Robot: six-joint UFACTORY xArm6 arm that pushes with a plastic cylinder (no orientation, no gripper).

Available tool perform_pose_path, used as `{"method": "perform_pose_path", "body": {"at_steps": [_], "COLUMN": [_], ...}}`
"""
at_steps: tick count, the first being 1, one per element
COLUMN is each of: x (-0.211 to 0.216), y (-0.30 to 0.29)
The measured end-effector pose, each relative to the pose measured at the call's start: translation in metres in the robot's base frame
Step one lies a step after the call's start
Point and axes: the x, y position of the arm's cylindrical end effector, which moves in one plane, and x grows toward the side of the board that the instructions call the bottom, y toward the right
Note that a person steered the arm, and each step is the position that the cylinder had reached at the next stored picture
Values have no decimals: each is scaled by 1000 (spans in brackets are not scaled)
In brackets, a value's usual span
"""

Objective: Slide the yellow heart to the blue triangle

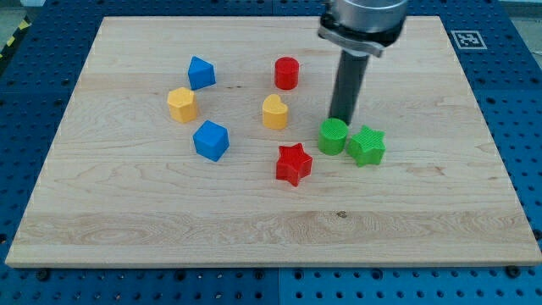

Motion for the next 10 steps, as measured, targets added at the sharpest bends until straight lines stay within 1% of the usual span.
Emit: {"method": "perform_pose_path", "body": {"at_steps": [1,2,3,6,7,8,9,10], "x": [-9,-34,-33,-15,1,2,22,31], "y": [-38,-55,-76,-64,-62,-62,-62,-62]}}
